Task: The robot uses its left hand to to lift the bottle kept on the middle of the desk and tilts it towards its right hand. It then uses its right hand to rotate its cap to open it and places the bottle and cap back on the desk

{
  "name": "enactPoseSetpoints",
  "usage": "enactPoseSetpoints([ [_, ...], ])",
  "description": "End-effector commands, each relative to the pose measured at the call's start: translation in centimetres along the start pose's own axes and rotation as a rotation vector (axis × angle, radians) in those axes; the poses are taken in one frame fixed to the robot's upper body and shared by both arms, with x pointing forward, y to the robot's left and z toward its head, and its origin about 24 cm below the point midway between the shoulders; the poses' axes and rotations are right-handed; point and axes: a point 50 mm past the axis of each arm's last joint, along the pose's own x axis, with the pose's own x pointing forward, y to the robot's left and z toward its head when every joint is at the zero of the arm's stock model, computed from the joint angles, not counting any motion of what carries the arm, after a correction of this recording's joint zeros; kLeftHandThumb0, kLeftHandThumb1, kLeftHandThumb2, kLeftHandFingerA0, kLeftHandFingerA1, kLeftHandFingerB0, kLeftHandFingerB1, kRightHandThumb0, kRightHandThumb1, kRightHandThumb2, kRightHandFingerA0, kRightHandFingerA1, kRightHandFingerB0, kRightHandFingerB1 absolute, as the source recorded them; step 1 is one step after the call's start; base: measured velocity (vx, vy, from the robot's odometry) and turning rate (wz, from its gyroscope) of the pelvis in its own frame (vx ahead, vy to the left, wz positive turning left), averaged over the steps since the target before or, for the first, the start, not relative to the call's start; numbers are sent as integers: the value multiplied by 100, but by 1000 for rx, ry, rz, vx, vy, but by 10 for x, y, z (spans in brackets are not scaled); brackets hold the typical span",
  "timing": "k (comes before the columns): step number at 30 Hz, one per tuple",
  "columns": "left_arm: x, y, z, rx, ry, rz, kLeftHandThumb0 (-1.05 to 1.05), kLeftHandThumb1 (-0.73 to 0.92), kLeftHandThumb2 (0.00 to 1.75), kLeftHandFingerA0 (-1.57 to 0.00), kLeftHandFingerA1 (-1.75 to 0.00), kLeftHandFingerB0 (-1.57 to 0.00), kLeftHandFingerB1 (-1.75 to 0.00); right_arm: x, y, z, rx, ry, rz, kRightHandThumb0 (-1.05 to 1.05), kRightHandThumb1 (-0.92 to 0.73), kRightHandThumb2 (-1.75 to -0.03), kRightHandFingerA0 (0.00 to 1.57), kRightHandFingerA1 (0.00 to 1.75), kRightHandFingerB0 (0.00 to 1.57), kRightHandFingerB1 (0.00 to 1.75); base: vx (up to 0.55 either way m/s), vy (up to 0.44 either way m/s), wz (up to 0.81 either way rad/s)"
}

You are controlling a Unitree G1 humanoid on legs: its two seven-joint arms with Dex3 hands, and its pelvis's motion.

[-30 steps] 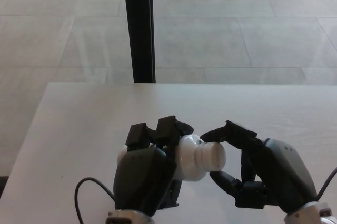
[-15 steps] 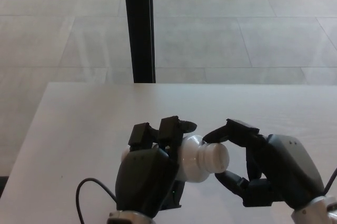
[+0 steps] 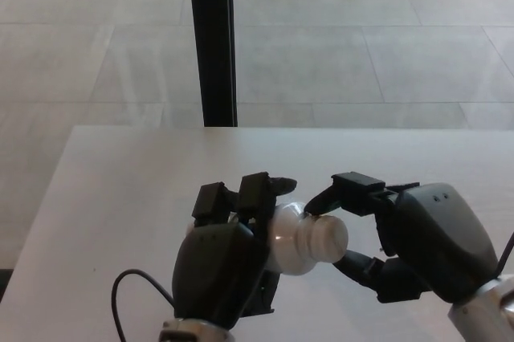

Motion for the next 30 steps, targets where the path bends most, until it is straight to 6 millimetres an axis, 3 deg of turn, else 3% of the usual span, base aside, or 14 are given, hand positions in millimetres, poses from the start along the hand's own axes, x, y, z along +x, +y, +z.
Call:
enactPoseSetpoints([
  [1,-1,-1,-5,39,55,-37,5,67,90,-94,-156,-78,-96,5,-8,22,-10,-157,-62,-39,-67,-73,88,174,84,98,0,0,0],
  [5,2,-1,-5,32,88,-63,-4,73,78,-94,-168,-80,-121,5,-7,27,-38,-205,-102,-41,-69,-72,86,175,80,105,0,0,0],
  [9,2,-2,-6,33,69,-64,-5,70,80,-93,-167,-78,-119,4,-8,33,-55,-285,-195,-40,-75,-70,85,175,78,115,0,0,0],
  [10,3,-2,-7,51,60,-64,-5,67,82,-94,-160,-78,-109,5,-10,36,-54,-325,-226,-48,-65,-107,112,133,78,103,0,0,0],
  [11,3,-2,-8,64,60,-70,-1,69,82,-98,-148,-76,-100,6,-11,38,-51,-343,-241,-49,-84,-64,83,175,75,122,0,0,0],
  [12,3,-3,-8,75,63,-74,-1,65,84,-97,-137,-75,-90,6,-12,39,-52,-354,-247,-51,-84,-65,83,175,74,124,0,0,0],
  [13,3,-2,-8,75,71,-73,-1,62,84,-97,-139,-75,-88,7,-14,41,-52,-366,-253,-50,-62,-105,112,133,77,103,0,0,0],
  [14,3,-2,-7,78,74,-70,-3,65,85,-98,-133,-76,-89,8,-17,44,-41,-379,-262,-49,-77,-63,81,175,77,108,0,0,0],
  [20,2,-3,-6,67,92,-69,0,60,79,-98,-132,-74,-81,12,-21,46,-58,-397,-261,-50,-74,-65,81,175,81,101,0,0,0],
  [24,0,-3,-8,39,76,-57,6,61,93,-98,-154,-79,-99,11,-24,42,-76,-385,-260,-42,-74,-73,84,175,79,109,0,0,0],
  [26,-2,-1,-11,48,70,-66,14,60,116,-92,-175,-81,-140,8,-25,36,-75,-363,-281,-39,-75,-81,86,175,82,107,0,0,0],
  [28,-4,4,-17,125,59,-84,16,57,112,-90,-175,-80,-151,3,-28,27,-69,-303,-289,-33,-65,-93,86,175,80,112,0,0,0],
  [29,-3,7,-20,152,66,-103,14,58,119,-95,-175,-82,-142,0,-29,22,-50,-273,-298,-31,-63,-91,87,175,80,109,0,0,0],
  [30,-3,9,-22,183,70,-115,14,54,112,-94,-174,-82,-100,-1,-30,19,-44,-256,-301,-27,-64,-94,89,175,79,113,0,0,0],
])
